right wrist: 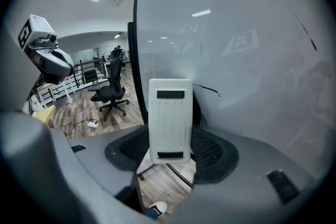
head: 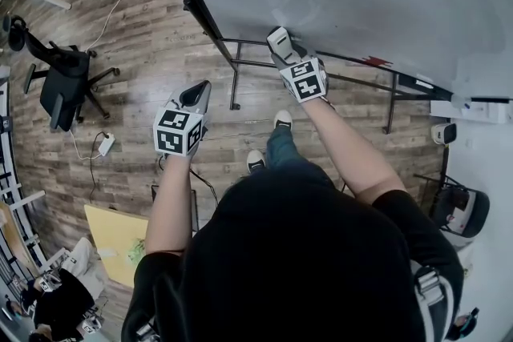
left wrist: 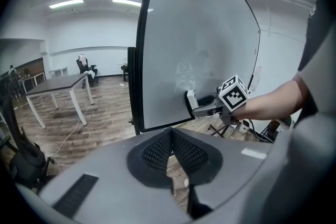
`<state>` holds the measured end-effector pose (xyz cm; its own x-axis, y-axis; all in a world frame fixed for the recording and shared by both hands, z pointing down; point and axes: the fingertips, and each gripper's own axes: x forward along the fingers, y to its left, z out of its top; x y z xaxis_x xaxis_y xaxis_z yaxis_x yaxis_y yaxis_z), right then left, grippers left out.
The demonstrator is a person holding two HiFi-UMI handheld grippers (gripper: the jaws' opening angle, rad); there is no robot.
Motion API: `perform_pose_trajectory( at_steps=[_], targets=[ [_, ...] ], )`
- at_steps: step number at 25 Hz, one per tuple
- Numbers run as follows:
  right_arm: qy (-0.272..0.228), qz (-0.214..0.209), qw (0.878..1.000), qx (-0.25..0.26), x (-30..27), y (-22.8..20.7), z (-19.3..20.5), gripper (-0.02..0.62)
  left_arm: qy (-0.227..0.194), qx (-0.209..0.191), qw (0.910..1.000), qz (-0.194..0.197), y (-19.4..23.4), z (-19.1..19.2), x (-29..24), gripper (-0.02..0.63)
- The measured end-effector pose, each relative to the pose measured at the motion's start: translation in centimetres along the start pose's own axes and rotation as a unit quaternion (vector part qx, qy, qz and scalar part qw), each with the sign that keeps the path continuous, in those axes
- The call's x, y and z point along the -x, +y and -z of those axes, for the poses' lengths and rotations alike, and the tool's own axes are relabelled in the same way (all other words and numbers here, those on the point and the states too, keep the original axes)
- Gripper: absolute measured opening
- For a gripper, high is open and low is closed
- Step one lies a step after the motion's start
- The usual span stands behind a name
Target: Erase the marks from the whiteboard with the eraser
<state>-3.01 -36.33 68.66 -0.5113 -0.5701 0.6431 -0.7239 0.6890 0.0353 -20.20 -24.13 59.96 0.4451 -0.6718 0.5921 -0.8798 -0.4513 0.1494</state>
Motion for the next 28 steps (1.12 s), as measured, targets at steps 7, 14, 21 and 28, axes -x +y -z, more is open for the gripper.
perform_pose_trajectory(
  at_steps=[7,14,21,28],
  targets=[
    [0.002,-0.003,1.000,0.002,-1.3,0.4,-0.4,0.242,0.001,0.007,1.0000,-0.007,1.1,0.3,0.4,0.011],
    [-0.005,0.001,1.000,-0.004,-1.1,0.1,-0.4,0.241,-0.001,0.008,1.0000,-0.004,1.0,0.2,0.2,0.011],
    [-0.014,-0.003,0.995,-0.098,-0.4,-1.0,0.2,0.239,0.001,0.002,1.0000,0.002,0.5,-0.1,-0.1,0.011],
    [-0.020,0.003,0.984,-0.177,0.7,-2.7,1.0,0.238,0.001,-0.003,1.0000,0.008,0.1,-0.2,-0.3,0.011]
  ],
)
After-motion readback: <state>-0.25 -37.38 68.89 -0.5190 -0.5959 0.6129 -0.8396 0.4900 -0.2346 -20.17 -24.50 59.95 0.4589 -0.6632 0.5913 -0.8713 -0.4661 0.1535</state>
